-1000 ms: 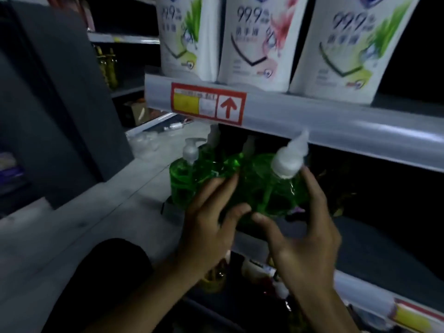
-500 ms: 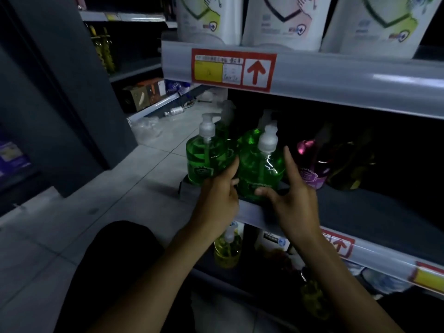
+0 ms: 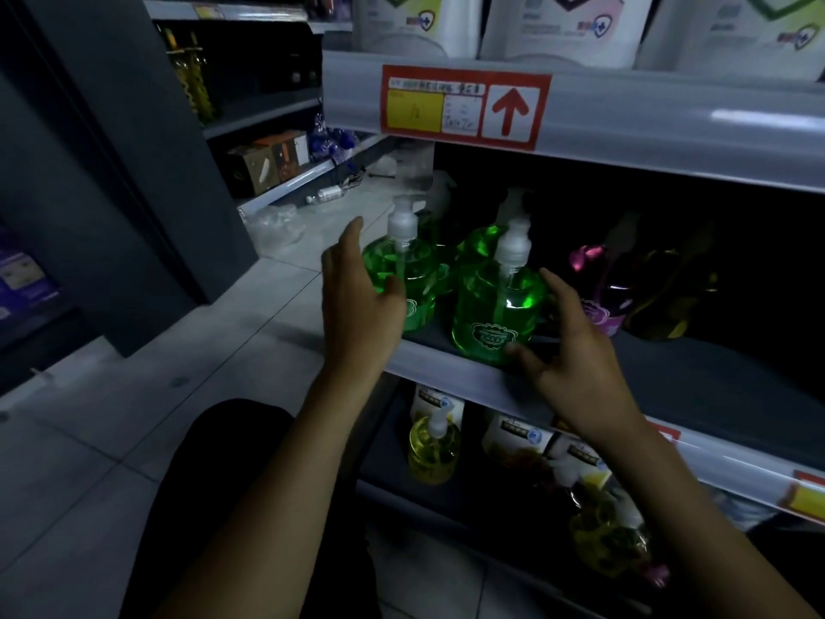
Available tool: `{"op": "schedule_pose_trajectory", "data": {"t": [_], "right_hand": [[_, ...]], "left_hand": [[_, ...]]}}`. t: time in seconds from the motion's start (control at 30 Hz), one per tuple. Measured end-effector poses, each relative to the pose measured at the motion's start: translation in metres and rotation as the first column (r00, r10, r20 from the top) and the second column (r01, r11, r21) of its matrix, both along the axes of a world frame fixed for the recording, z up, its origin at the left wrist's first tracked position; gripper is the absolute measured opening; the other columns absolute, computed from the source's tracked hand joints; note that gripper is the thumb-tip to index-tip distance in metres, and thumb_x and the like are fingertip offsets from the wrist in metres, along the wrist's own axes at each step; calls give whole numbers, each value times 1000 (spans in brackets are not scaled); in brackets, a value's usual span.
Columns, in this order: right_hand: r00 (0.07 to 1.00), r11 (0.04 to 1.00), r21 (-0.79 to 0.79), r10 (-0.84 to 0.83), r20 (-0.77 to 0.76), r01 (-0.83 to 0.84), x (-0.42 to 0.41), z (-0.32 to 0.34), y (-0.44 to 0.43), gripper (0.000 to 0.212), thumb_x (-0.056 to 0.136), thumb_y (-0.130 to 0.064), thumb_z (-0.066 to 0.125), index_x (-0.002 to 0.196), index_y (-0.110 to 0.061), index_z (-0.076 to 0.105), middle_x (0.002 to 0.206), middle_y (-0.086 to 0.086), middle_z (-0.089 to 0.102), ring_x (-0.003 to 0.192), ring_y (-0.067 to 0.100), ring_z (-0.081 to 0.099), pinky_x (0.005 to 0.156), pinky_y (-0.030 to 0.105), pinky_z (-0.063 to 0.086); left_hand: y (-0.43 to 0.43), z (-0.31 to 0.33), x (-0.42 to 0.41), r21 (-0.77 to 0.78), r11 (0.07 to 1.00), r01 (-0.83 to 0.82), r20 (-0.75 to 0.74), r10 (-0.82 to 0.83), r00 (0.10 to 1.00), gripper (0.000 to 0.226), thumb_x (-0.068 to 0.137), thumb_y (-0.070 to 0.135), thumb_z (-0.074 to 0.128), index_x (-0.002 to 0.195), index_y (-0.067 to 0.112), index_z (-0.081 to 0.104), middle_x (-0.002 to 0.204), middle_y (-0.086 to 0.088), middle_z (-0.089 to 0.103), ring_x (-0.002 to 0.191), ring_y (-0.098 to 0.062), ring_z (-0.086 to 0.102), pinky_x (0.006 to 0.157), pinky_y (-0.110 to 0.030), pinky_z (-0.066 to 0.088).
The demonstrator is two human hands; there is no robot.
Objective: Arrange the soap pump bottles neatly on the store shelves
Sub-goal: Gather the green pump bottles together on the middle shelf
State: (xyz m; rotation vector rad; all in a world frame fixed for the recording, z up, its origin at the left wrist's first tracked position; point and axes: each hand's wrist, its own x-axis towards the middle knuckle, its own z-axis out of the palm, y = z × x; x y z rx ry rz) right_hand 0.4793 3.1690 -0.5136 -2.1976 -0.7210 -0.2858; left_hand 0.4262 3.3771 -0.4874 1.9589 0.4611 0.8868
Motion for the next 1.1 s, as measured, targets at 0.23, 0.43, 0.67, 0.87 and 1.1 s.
{"op": "schedule_pose_trajectory", "data": {"t": [0.23, 0.43, 0.67, 0.87, 1.1], "right_hand": [[999, 999, 25, -22, 28, 21, 1, 1, 4, 80, 82, -24, 74, 146, -31, 26, 132, 2, 58, 105, 21, 62, 89, 35, 52], [997, 997, 59, -56, 55, 52, -2, -3, 17, 79, 81, -27, 75, 145, -28, 29, 140, 0, 53, 125, 20, 53, 97, 28, 45], [998, 999, -25, -44, 42, 45, -11, 0, 14, 83, 84, -22, 70, 152, -20, 21, 140, 8, 51, 126, 25, 52, 100, 32, 45], [971, 953, -263, -95, 220, 153, -30, 5, -22, 53, 83, -18, 63, 134, -10, 50, 124, 15, 53, 113, 38, 52, 89, 40, 48], [972, 857, -466, -151, 180, 219, -75, -22, -105, 21, 83, -25, 51, 95, -18, 67, 85, 7, 69, 75, 34, 65, 57, 35, 51]], "left_hand": [[1, -8, 9, 58, 996, 68, -127, -60, 990, 68, 83, 32, 68, 142, 30, 34, 141, -1, 40, 126, -22, 42, 91, -30, 36], [3, -10, 5, 107, 985, 139, -106, -127, 986, 65, 80, 36, 69, 138, 29, 39, 129, -2, 47, 115, -15, 46, 87, -27, 37], [-5, -13, -7, 211, 961, 178, -207, -134, 969, 80, 91, 31, 61, 153, 25, 11, 152, -7, 25, 133, -23, 38, 92, -26, 37], [-45, -20, -30, 613, 786, 77, -191, 53, 980, 63, 86, 18, 58, 144, 16, 35, 147, -18, 28, 132, -37, 33, 97, -43, 44], [-108, -44, -35, 719, 581, 381, -156, -399, 903, 14, 83, 6, 55, 94, 4, 62, 93, -14, 56, 79, -33, 56, 63, -40, 48]]}}
